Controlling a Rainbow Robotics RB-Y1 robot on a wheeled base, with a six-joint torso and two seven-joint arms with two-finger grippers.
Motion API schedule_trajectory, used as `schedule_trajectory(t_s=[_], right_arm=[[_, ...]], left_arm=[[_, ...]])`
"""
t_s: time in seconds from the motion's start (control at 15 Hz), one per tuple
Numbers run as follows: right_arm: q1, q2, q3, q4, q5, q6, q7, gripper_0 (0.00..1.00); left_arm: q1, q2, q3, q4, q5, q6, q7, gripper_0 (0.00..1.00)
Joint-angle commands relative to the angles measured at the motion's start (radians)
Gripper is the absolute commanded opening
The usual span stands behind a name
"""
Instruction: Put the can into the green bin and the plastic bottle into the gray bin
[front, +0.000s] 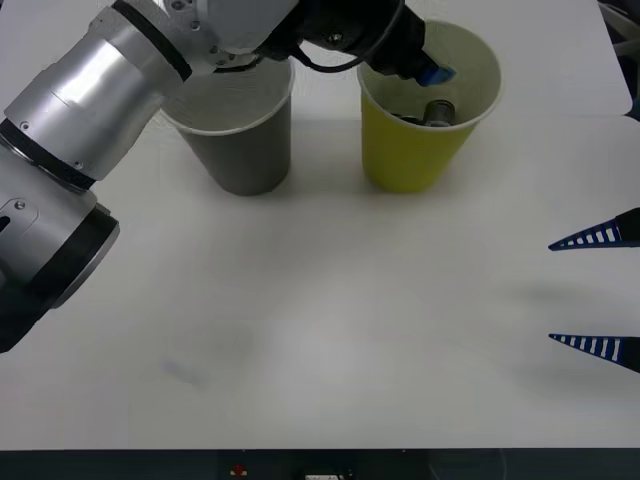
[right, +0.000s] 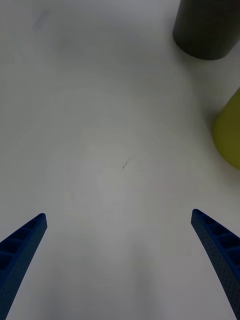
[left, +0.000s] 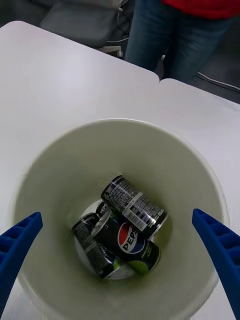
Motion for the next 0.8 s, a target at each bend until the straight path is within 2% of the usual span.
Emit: schedule_trajectory(t_s=[0.07, 0.27, 0.33, 0.53, 0.8], right_arm=[[0.000, 0.000, 0.000, 0.000, 0.000, 0.000, 0.000, 1.00], [0.000, 0.000, 0.000, 0.000, 0.000, 0.000, 0.000, 1.00], [0.000, 0.000, 0.000, 0.000, 0.000, 0.000, 0.000, 1.00], [0.000, 0.000, 0.000, 0.000, 0.000, 0.000, 0.000, 1.00], [0.000, 0.000, 0.000, 0.000, 0.000, 0.000, 0.000, 1.00]], left_arm=[[0.072, 0.056, 0.095, -0.090, 0.074, -0.098, -0.091, 1.00], [0.142, 0.092, 0.244, -0.166, 0.116, -0.240, -0.209, 1.00], [0.172, 0.107, 0.273, -0.191, 0.140, -0.256, -0.241, 1.00], [0.304, 0.185, 0.333, -0.351, 0.186, -0.259, -0.330, 1.00], [0.485, 0.282, 0.391, -0.548, 0.258, -0.259, -0.355, 1.00]])
